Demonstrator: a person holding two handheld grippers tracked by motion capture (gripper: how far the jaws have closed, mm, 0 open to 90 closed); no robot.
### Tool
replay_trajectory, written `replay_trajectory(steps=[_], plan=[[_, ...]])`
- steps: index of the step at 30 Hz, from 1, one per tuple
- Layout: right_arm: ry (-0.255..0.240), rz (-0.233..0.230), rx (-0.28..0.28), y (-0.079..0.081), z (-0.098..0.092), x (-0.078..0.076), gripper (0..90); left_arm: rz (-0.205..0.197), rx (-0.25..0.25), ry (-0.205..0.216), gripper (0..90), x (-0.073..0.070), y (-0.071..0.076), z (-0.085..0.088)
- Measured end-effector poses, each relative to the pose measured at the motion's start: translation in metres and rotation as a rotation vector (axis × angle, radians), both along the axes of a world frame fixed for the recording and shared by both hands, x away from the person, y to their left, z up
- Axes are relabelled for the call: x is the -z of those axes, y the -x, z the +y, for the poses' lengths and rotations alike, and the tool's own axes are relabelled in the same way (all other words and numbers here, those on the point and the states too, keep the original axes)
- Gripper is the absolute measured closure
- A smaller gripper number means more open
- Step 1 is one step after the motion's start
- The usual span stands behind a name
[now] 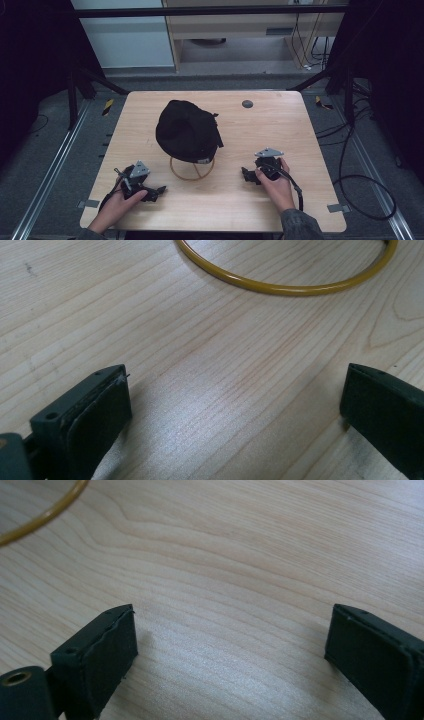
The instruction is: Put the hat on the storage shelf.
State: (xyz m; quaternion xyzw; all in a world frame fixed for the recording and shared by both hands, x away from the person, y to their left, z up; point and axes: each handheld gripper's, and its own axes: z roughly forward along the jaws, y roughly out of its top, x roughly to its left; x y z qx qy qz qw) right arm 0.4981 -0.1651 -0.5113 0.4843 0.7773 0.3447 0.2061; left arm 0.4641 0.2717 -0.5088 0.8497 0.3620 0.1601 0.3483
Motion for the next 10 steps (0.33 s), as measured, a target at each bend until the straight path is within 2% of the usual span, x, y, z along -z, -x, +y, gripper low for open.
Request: replay_trajectory(steps=[1, 7, 10], plan=[[0.015, 0.0, -0.001, -0.0002, 0.0015, 0.0002, 5.5, 0.0, 0.0, 0.0, 0.0, 0.0, 0.0, 0.0], [0.014, 0.0, -0.014, 0.0009, 0.0004, 0.0004, 5.5, 0.0, -0.001, 0.0, 0.0, 0.0, 0.0003, -0.0001], [0.014, -0.002, 0.0, 0.0023, 0.0008, 0.0004, 5.4, 0.0, -0.001, 0.0, 0.0, 0.0, 0.0003, -0.0001]])
